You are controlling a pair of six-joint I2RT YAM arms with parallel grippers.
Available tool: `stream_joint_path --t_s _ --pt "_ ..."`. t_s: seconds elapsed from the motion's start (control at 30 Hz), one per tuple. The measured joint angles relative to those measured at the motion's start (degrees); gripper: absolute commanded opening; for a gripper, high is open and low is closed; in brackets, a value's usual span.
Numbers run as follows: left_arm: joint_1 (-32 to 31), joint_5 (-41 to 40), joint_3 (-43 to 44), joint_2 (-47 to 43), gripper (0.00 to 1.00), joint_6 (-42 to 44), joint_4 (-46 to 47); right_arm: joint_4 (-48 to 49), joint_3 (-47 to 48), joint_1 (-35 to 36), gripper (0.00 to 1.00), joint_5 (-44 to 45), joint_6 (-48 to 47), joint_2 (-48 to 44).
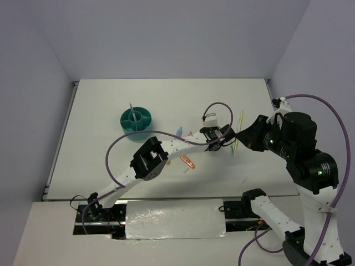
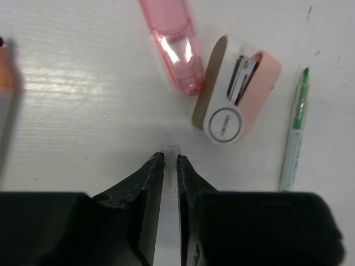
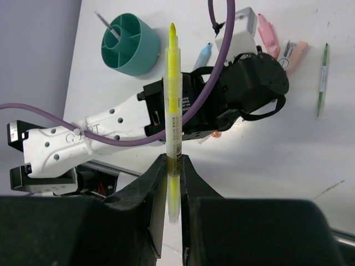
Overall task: Sort the stationery into containers
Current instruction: Close the pen cap on the pen.
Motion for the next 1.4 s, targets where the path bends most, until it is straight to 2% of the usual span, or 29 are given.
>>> stream_joint_path --t_s 0.13,0.27,0.47,0.63,0.73,0.77,0.9,1.07,1.2,1.27,1.4 --pt "-0.09 1.60 -8.15 -4.81 0.22 1.07 1.42 0.20 1.27 0.00 0.00 -0.07 0.20 0.00" --pt "-0.20 3.52 -11.87 -7.13 0.28 2.99 1.77 0.50 1.92 0.00 0.00 -0.11 0.50 -0.35" --pt "-0.52 5.44 -16.46 -9.84 0.27 5.75 2.10 1.36 1.92 0.00 0.00 -0.33 1.22 -0.90" --pt "-0.55 6.64 -16.90 -9.77 0.30 8.37 1.62 2.03 1.92 0.00 0.00 -0.39 1.95 -1.18" --pt "-0.55 7.15 -17.70 -9.86 0.13 9.46 1.66 2.62 1.84 0.00 0.00 -0.42 2.51 -1.64" --pt "-0.55 7.32 -18.18 -10.12 0.01 9.64 1.97 2.84 1.77 0.00 0.00 -0.42 2.56 -1.88" --pt "-0.20 9.29 -20.57 -12.09 0.00 10.47 3.28 3.45 1.46 0.00 0.00 -0.87 1.51 -2.73" --pt "2.16 15.69 -25.22 -16.52 0.00 13.60 6.16 3.80 1.53 0.00 0.00 -1.05 -1.95 -3.02" --pt "5.46 20.02 -29.05 -20.87 0.00 17.38 4.37 4.44 1.05 0.00 0.00 -2.19 -3.63 -3.19" --pt "8.04 21.88 -31.26 -24.94 0.00 19.04 4.39 6.80 -1.42 -0.02 0.00 -5.51 -4.37 -4.24" --pt "15.06 28.02 -38.56 -40.41 0.00 21.38 10.91 14.88 -11.61 0.26 0.00 -14.32 -3.41 -6.43"
